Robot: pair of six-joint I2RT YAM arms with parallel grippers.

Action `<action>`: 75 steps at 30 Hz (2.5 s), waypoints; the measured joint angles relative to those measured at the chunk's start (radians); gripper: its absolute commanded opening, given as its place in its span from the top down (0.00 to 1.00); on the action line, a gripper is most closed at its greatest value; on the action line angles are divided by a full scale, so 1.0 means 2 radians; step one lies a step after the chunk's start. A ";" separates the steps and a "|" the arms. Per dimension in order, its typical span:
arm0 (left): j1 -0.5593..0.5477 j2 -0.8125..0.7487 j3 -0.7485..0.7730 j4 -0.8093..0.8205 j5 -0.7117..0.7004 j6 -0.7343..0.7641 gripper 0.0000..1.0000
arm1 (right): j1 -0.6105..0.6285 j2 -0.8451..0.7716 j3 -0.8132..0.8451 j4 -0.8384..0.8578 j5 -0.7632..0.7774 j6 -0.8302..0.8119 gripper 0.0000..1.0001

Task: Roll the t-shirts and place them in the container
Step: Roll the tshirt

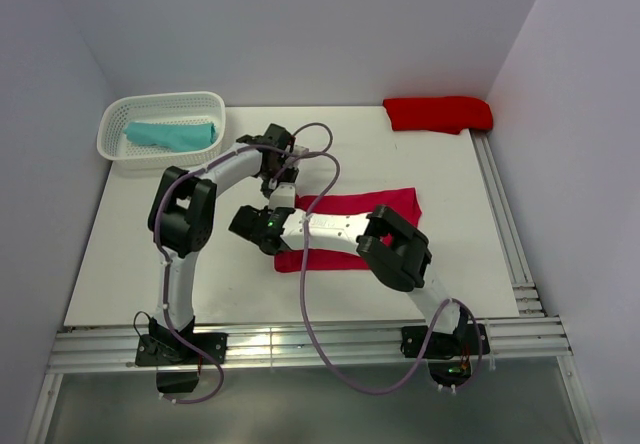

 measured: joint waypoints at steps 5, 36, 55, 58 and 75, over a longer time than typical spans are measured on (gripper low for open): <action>-0.002 0.007 0.014 -0.013 0.000 0.004 0.64 | 0.000 -0.002 -0.015 0.016 0.000 0.009 0.66; 0.075 0.007 -0.048 0.036 0.250 0.043 0.46 | -0.134 -0.071 -0.521 0.875 -0.314 0.203 0.70; 0.037 -0.023 -0.064 0.059 0.108 -0.002 0.97 | -0.070 -0.155 -0.301 0.338 -0.157 0.105 0.42; 0.024 -0.032 -0.068 0.059 0.073 -0.001 0.98 | -0.049 -0.148 -0.226 0.206 -0.111 0.093 0.42; 0.004 -0.032 -0.052 0.039 0.016 -0.001 0.90 | 0.000 -0.020 -0.013 -0.038 -0.011 0.043 0.47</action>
